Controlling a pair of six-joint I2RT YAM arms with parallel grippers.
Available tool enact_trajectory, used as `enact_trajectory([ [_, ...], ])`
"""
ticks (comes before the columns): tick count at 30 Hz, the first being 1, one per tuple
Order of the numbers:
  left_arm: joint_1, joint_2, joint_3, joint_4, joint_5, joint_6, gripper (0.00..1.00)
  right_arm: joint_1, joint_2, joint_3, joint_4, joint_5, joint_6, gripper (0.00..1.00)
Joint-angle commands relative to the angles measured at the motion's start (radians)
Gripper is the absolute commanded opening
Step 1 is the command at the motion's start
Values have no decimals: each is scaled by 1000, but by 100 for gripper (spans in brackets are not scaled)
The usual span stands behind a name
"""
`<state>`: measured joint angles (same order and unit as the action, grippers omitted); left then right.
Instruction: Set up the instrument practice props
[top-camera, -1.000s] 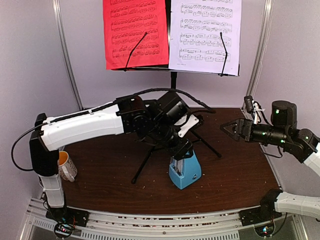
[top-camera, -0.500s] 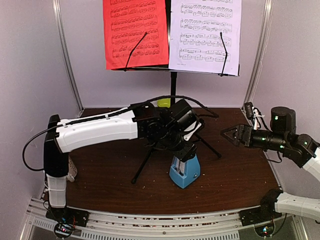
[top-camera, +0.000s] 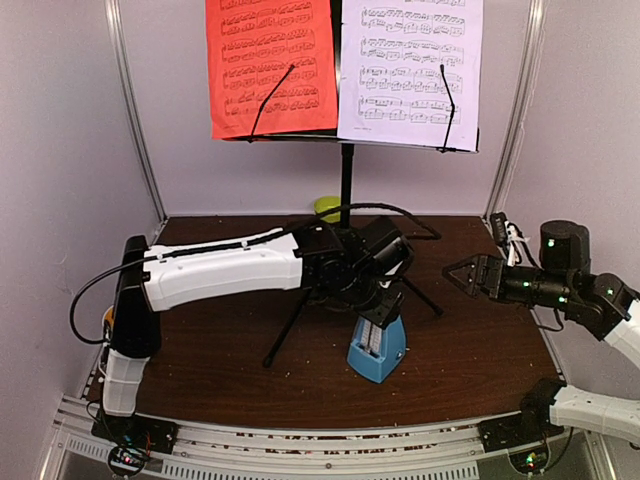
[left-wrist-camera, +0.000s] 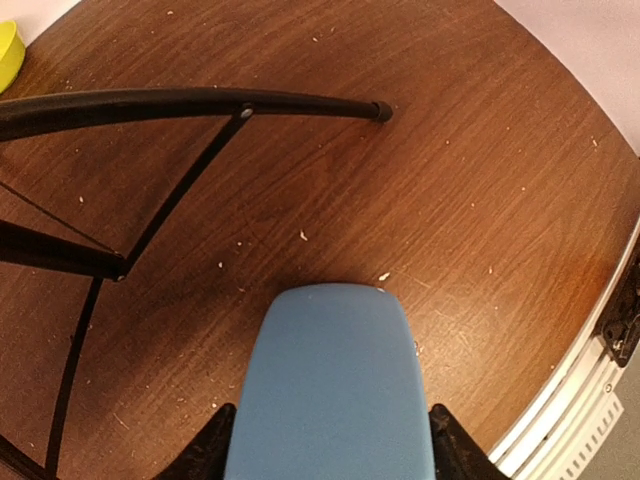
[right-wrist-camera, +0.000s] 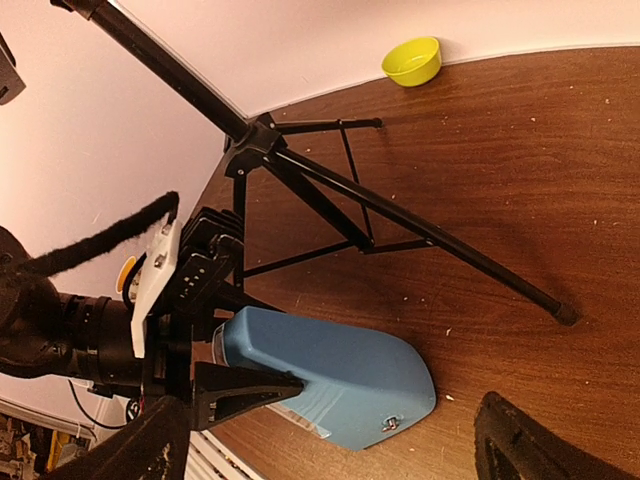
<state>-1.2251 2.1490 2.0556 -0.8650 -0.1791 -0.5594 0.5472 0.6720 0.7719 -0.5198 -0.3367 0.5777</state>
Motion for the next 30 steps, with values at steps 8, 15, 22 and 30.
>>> enact_trajectory([
  [8,4,-109,14,94,17,-32,97,4,-11,12,-46,52,-17,100],
  [15,31,-398,-294,294,29,-11,98,62,51,63,-50,47,-80,100],
  [22,104,-635,-585,413,15,-41,98,229,200,153,-121,73,-222,100],
  [30,171,-749,-714,399,-32,-72,98,345,346,195,-95,134,-284,100],
])
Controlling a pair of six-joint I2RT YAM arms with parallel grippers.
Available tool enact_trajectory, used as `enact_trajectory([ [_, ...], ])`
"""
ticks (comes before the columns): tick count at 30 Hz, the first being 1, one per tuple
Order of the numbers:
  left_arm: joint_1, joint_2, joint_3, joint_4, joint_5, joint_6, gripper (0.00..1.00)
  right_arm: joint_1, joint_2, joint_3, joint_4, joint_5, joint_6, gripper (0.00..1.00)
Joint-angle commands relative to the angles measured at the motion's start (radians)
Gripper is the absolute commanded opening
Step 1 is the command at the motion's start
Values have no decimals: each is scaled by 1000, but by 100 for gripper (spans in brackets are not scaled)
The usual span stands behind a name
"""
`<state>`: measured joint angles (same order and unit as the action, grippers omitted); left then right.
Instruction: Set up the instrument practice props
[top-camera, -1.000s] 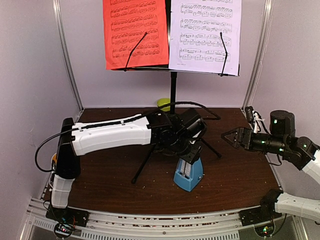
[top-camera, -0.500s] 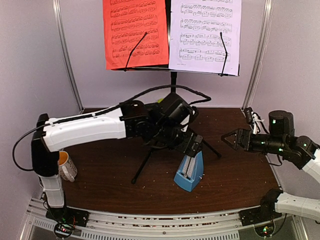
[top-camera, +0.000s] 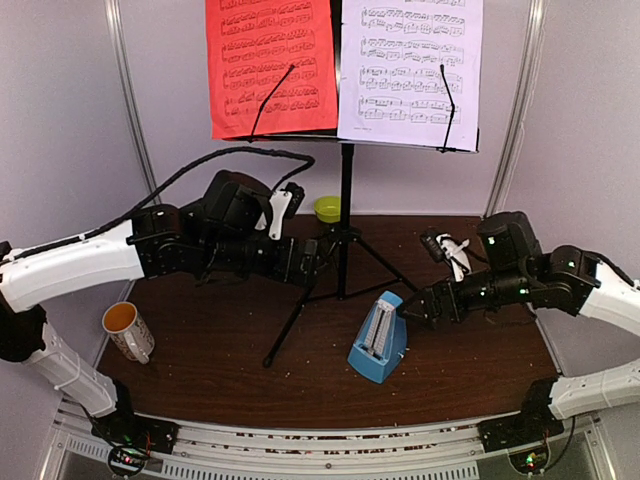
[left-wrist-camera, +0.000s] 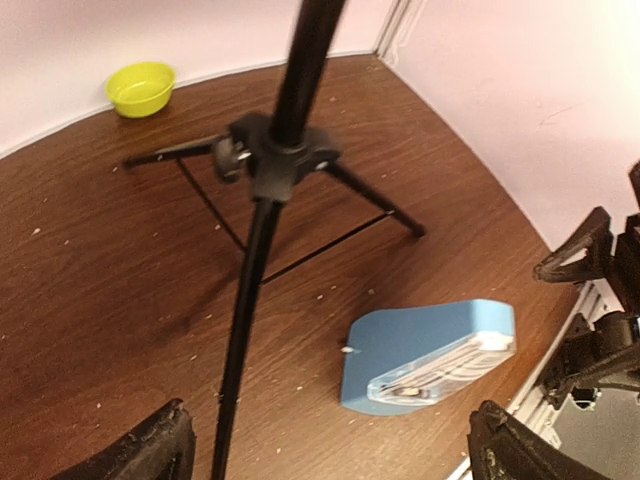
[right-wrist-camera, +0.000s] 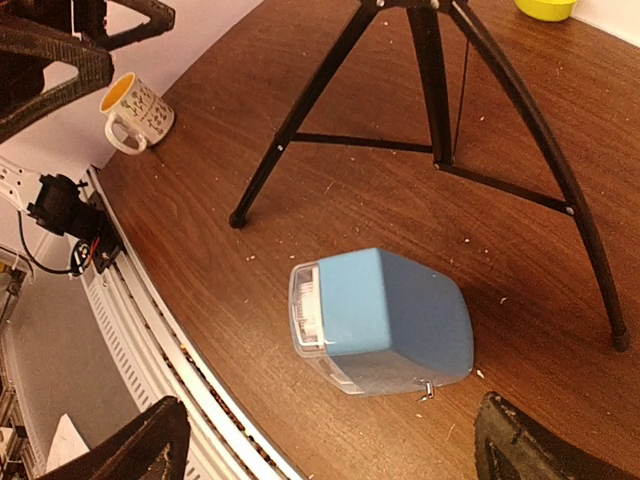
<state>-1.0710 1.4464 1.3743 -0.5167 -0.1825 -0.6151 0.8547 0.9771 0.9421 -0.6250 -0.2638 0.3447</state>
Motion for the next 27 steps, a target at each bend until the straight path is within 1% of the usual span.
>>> enact_trajectory([
  [1,21,-52,-37,53,-28,-13,98,48,62,26,15,73,-59,100],
  [6,31,-56,-29,26,-29,12,98,87,175,32,58,124,-113,100],
  [11,37,-59,-24,-2,-30,29,98,93,230,5,152,113,-180,100],
  [13,40,-65,-28,-10,-34,32,98,94,244,-13,186,112,-195,98],
  [18,55,-91,-52,-23,-36,44,98,96,279,-51,251,110,-216,89],
  [23,78,-107,-58,-73,-34,59,98,95,328,-59,266,106,-225,86],
  [27,90,-126,-66,-84,-38,72,98,96,350,-50,271,119,-244,77],
])
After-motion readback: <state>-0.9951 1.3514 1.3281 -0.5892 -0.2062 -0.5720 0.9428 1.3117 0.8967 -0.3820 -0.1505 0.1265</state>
